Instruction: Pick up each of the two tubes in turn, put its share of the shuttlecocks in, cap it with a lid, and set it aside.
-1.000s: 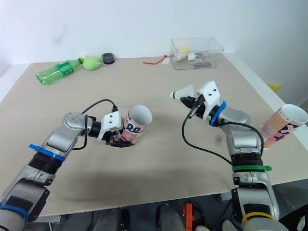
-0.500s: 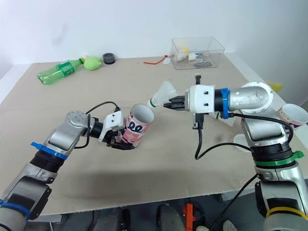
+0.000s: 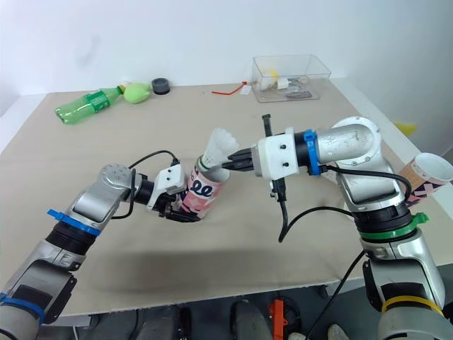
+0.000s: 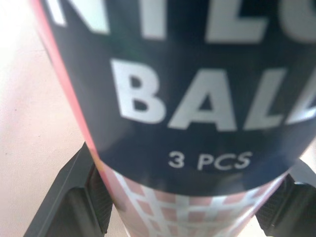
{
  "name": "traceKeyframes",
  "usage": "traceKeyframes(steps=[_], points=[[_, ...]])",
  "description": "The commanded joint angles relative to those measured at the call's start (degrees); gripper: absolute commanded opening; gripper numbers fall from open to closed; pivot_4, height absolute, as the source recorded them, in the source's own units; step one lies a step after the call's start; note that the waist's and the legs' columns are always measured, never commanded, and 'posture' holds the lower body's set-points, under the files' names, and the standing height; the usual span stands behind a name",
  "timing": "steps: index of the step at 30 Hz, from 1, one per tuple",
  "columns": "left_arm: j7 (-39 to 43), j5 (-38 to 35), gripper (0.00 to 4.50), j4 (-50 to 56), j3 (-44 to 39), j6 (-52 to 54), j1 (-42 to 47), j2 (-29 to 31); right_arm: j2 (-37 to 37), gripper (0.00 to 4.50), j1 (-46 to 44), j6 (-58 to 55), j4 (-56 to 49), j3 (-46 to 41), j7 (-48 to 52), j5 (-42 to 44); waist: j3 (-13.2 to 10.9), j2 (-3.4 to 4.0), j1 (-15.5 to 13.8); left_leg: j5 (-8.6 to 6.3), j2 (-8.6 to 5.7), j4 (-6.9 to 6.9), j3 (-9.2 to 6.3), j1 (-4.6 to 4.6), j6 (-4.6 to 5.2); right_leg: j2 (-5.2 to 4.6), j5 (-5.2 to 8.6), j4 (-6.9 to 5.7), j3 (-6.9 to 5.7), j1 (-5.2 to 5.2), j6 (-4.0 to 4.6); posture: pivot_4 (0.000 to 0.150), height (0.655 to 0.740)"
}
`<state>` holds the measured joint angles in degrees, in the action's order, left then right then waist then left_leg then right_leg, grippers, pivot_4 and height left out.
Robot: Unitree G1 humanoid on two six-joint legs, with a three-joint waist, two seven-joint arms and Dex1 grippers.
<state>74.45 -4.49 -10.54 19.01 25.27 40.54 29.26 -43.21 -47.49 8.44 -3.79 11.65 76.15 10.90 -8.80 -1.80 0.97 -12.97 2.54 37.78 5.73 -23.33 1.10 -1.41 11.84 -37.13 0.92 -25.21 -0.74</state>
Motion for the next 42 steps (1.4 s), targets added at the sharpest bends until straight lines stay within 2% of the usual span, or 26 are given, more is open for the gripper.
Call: traceKeyframes(steps=[1, 9, 19, 23, 25, 26, 28, 31, 32, 35, 38, 42], points=[[0.33, 0.33, 3.11, 0.1, 1.74, 0.71, 0.84, -0.2, -0.08, 0.05, -2.02, 2.15, 0.11, 0.2, 1.39, -0.57, 0.0, 0.0, -0.01, 0.0, 0.0, 0.0, 0.01, 0.0, 0.0, -0.01, 0.0, 0.0, 0.01, 0.0, 0.0, 0.15, 0.74], [-0.11, 3.55, 3.11, -1.32, 3.36, -1.66, 3.61, 1.59, -0.95, 0.05, -2.39, 4.63, 3.26, 0.64, 2.62, -2.14, -0.01, -0.01, 0.01, 0.0, -0.01, 0.1, 0.02, -0.02, 0.0, 0.01, -0.02, -0.02, 0.03, 0.0, 0.01, 0.15, 0.74], [-0.76, 3.92, 3.11, -3.89, 3.17, -2.88, 5.25, 1.48, -2.16, 0.05, -1.37, 4.54, 3.1, 0.07, 3.81, -1.68, -0.01, -0.01, 0.15, 0.0, 0.07, 0.13, 0.03, 0.01, 0.0, 0.12, -0.06, -0.08, 0.03, -0.02, 0.11, 0.15, 0.74], [-1.16, 4.04, 3.11, -4.69, 3.2, -3.31, 5.39, 1.17, -1.97, 1.3, -1.32, 4.21, 2.92, -0.1, 3.78, -1.14, -0.01, -0.01, 0.15, 0.0, 0.08, 0.14, 0.03, 0.01, 0.0, 0.12, -0.06, -0.09, 0.04, -0.02, 0.11, 0.15, 0.74], [-1.33, 4.0, 3.11, -4.86, 3.17, -3.29, 5.38, 0.98, -1.69, 2.13, -1.38, 3.21, 2.51, -0.55, 3.63, -0.04, -0.01, -0.01, 0.15, 0.0, 0.08, 0.15, 0.04, 0.02, 0.0, 0.12, -0.07, -0.09, 0.03, -0.01, 0.12, 0.15, 0.74], [-1.47, 3.97, 3.11, -4.95, 3.16, -3.23, 5.38, 0.83, -1.46, 2.71, -1.32, 2.23, 2.17, -1.0, 3.48, 1.01, -0.01, -0.01, 0.15, 0.0, 0.08, 0.17, 0.04, 0.02, 0.0, 0.12, -0.07, -0.1, 0.04, -0.02, 0.12, 0.15, 0.74], [-1.69, 3.98, 3.11, -5.19, 3.18, -3.25, 5.35, 0.63, -1.0, 3.06, -0.71, -3.31, 0.82, -2.82, 2.65, 5.4, -0.01, -0.01, 0.15, 0.0, 0.08, 0.18, 0.04, 0.02, 0.0, 0.12, -0.08, -0.1, 0.04, -0.01, 0.13, 0.15, 0.74], [-1.92, 4.26, 3.11, -5.74, 3.3, -3.68, 5.25, 0.78, -0.3, 4.23, -1.13, -12.31, 1.27, -7.55, -1.42, 11.47, -0.01, -0.01, 0.15, 0.0, 0.1, 0.21, 0.02, 0.01, 0.0, 0.1, -0.13, -0.12, 0.05, 0.0, 0.17, 0.15, 0.74], [-2.14, 4.6, 3.11, -6.08, 3.45, -4.04, 5.3, 0.9, -0.72, 4.37, -0.9, -17.24, 2.18, -9.66, -3.54, 13.44, -0.01, -0.01, 0.15, 0.0, 0.11, 0.23, 0.02, 0.01, 0.0, 0.09, -0.14, -0.12, 0.05, 0.0, 0.19, 0.15, 0.74], [-3.29, 5.89, 3.11, -7.03, 3.87, -5.96, 5.44, 1.33, -1.14, 4.37, 2.78, -30.44, 5.1, -16.3, -12.28, 17.51, 0.0, -0.03, 0.13, 0.0, 0.11, 0.28, 0.04, -0.01, 0.0, 0.04, -0.28, -0.12, 0.07, 0.01, 0.44, 0.15, 0.74], [-3.81, 5.94, 3.11, -7.34, 3.76, -6.62, 5.85, 1.0, -0.03, 4.37, 10.84, -34.46, 6.56, -20.99, -21.45, 15.58, 0.11, -0.25, 0.07, 0.0, 0.12, 0.29, -0.04, 0.02, 0.0, 0.04, -0.21, -0.08, 0.02, 0.11, 0.57, 0.15, 0.74], [-3.43, 5.39, 3.11, -6.68, 3.65, -6.4, 5.88, 0.7, 2.1, 4.37, 17.95, -39.02, 4.98, -23.27, -29.86, 14.49, 0.05, -0.04, 0.27, 0.01, 0.09, 0.28, 0.02, 0.01, 0.0, 0.04, -0.15, -0.1, 0.1, 0.05, 0.32, 0.15, 0.74]])
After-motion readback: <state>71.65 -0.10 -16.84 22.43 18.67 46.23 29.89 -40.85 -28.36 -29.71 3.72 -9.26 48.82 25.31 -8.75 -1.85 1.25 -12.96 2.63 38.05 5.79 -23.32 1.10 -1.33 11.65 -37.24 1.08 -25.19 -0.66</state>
